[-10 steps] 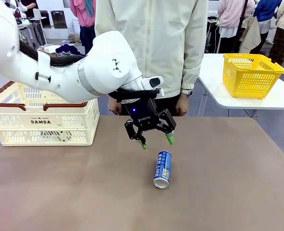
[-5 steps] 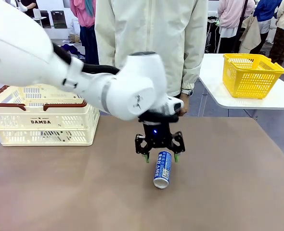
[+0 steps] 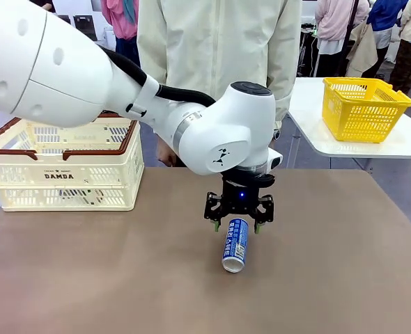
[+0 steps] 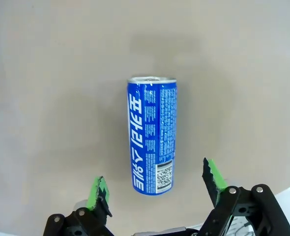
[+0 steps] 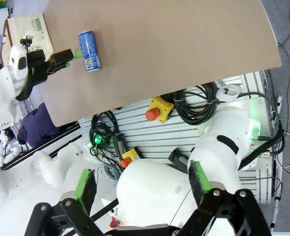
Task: Place the drinks into the Shopping basket.
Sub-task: Pick up one drink and place it into the Shopping basket.
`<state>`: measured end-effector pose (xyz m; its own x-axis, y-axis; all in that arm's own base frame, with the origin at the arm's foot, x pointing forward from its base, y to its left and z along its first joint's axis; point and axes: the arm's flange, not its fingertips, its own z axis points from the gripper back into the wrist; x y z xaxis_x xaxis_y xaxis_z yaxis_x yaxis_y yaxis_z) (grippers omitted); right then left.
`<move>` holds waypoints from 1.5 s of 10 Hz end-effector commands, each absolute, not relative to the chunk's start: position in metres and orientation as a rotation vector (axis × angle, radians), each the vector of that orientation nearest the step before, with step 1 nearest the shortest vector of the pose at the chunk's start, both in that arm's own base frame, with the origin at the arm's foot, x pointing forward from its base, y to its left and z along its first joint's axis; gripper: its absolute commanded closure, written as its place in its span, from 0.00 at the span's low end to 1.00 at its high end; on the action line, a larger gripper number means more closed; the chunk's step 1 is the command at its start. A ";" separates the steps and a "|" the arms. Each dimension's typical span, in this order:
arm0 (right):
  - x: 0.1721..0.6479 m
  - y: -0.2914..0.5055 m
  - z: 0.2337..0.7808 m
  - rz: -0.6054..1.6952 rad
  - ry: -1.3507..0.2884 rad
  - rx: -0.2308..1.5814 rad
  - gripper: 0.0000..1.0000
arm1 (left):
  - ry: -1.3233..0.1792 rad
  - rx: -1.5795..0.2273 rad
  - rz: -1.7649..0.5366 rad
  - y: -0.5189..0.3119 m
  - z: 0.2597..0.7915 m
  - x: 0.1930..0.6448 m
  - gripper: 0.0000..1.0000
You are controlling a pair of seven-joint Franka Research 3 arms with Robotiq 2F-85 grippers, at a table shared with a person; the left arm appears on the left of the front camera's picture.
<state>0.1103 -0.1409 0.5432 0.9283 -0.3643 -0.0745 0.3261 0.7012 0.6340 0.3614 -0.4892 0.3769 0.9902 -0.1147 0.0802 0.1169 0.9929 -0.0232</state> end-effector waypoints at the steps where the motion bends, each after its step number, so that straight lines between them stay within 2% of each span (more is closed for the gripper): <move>1: 0.100 -0.142 0.544 -0.362 -0.069 0.707 0.00 | -0.091 -0.010 -0.106 -0.490 0.378 0.363 0.00; 4: 0.100 -0.142 0.544 -0.362 -0.069 0.707 0.00 | -0.091 -0.007 -0.149 -0.492 0.352 0.368 0.00; 8: 0.100 -0.142 0.544 -0.362 -0.069 0.707 0.00 | -0.002 -0.027 -0.190 -0.484 0.313 0.379 0.00; 12: 0.100 -0.142 0.544 -0.362 -0.069 0.707 0.00 | -0.029 -0.006 -0.217 -0.488 0.308 0.382 0.00; 13: 0.100 -0.142 0.544 -0.362 -0.069 0.707 0.00 | -0.037 0.001 -0.226 -0.489 0.308 0.383 0.32; 14: 0.100 -0.142 0.544 -0.362 -0.069 0.707 0.00 | -0.037 0.000 -0.233 -0.490 0.309 0.383 0.92; 15: 0.100 -0.142 0.544 -0.362 -0.069 0.707 0.00 | -0.039 0.004 -0.234 -0.490 0.309 0.383 1.00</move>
